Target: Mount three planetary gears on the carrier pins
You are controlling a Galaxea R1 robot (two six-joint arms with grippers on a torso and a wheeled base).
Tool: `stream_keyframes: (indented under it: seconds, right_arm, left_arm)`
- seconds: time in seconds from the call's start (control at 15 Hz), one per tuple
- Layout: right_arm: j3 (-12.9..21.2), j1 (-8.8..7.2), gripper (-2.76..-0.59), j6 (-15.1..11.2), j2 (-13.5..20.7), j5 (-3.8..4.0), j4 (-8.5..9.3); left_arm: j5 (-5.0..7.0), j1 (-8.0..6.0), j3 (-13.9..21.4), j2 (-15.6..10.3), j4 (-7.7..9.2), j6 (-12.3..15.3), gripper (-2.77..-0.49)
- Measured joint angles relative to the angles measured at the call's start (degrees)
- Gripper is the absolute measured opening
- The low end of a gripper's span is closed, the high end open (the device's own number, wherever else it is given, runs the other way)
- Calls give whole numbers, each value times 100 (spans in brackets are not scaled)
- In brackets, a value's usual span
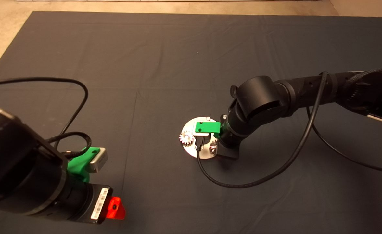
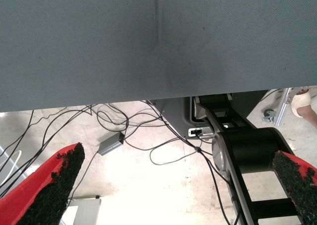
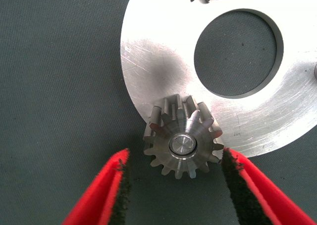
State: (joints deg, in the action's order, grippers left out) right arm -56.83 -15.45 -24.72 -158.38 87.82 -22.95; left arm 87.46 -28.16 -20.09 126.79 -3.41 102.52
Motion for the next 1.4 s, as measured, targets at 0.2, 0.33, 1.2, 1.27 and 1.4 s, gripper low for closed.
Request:
stream_keyframes:
  seconds: [0.2, 0.33, 1.2, 1.27, 1.4]
  right_arm:
    - [80, 0, -190, -2, 65, -6, 0]
    - [328, -22, -178, -5, 220, -17, 0]
    - [250, -108, -120, -328, 1221, -15, 0]
    - [79, -110, -118, -350, 1221, -16, 0]
    - [-228, -136, -105, -399, 1218, -20, -2]
  left_arm:
    - [-2, 0, 0, 0, 2, 2, -50]
    - [0, 0, 0, 2, 2, 7, -50]
    - [-2, 0, 0, 2, 2, 13, -50]
    - [-2, 0, 0, 2, 2, 15, -50]
    - [-2, 0, 0, 2, 2, 13, -50]
